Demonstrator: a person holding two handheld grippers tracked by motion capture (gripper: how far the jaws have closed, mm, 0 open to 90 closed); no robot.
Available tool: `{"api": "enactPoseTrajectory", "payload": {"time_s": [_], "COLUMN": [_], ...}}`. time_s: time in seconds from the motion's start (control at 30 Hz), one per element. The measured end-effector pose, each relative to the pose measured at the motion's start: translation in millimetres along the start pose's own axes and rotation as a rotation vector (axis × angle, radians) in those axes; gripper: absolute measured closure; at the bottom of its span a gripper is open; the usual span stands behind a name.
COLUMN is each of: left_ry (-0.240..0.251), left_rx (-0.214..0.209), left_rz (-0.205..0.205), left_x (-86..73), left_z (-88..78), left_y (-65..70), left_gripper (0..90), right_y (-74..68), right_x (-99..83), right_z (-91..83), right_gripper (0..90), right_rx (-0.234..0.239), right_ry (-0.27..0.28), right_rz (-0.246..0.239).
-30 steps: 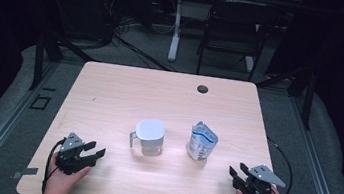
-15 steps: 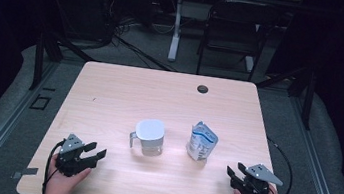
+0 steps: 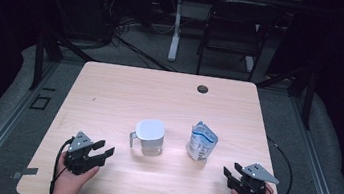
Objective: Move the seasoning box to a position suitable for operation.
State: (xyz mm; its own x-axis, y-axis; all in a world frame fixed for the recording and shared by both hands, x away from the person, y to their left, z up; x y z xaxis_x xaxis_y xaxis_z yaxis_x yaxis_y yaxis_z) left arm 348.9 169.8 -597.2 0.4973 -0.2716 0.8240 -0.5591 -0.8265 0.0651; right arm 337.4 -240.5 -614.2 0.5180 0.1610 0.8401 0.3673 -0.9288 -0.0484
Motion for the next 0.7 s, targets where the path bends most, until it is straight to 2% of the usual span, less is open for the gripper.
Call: {"api": "enactPoseTrajectory", "payload": {"time_s": [0.17,0.37,0.5,0.57,0.7], "left_ry": [-0.016,0.003,-0.001,0.004,0.008], "left_rx": [-0.007,-0.013,-0.017,-0.028,-0.016], "left_rz": [0.025,0.031,0.050,0.045,0.052], "left_x": [3.9,15.4,21.9,24.3,28.3], "left_z": [8.1,20.6,29.8,34.6,40.7], "left_y": [9.5,21.3,27.8,31.0,33.4], "left_gripper": [56.4,61.9,64.6,66.4,68.2], "right_y": [0.8,4.6,6.8,7.9,9.4], "right_x": [0.7,0.6,0.8,0.8,-0.8], "right_z": [0.3,0.6,-1.7,-1.8,-0.9], "right_gripper": [54.0,54.0,54.0,54.0,54.0], "right_rx": [0.008,0.004,0.002,0.000,-0.003], "right_ry": [-0.001,0.002,0.002,0.008,0.003], "right_rz": [-0.003,0.013,0.016,0.021,0.026]}}
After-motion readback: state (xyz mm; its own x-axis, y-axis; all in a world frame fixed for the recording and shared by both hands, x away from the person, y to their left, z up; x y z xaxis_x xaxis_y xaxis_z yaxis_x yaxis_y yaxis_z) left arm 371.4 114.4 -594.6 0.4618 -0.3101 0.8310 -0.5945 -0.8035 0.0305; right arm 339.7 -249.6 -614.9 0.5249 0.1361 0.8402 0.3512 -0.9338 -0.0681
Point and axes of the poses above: each handheld gripper's, and its own axes: z roughly forward along the jaws, x roughly out of its top, y roughly to its right, the point moved 10 cm from there along z, roughly forward along the jaws, and after that the axes turned 3 degrees about z, right-handed, at the moved point
